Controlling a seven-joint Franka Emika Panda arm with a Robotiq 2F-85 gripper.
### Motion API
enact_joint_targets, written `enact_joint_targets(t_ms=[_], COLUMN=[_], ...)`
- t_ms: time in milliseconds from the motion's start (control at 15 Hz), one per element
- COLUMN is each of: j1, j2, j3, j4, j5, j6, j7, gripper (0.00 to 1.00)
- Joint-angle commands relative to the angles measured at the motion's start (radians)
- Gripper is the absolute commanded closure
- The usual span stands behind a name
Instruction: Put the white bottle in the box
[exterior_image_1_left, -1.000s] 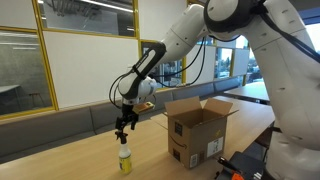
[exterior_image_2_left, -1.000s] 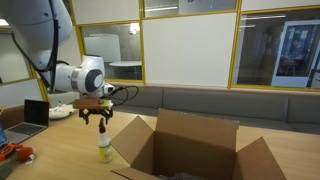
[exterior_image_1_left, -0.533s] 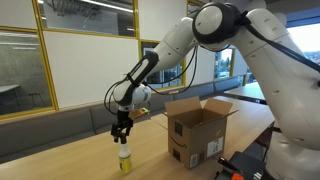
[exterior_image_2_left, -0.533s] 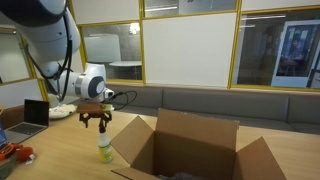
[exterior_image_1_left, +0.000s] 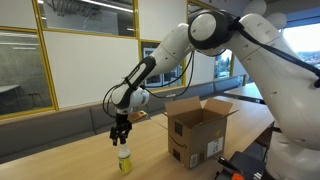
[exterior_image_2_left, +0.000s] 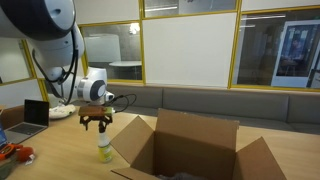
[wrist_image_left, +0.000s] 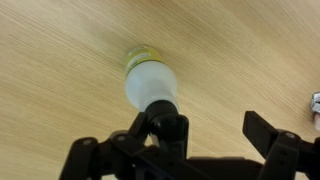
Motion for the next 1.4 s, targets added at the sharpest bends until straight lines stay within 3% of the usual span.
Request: enact_joint_targets(t_ms=[0,600,1333], j1=[0.001,0.022,0.031], j2=[0.031,0.037,0.081], j3=[0.003,-0.063,-0.065], j4=[0.049,0.102,0.166], j5=[-0.005,-0.111,-0.125], j6=[-0.032,-0.120,-0.140], j7=[-0.020,-0.004,0.003], gripper=[0.00,0.00,0.00])
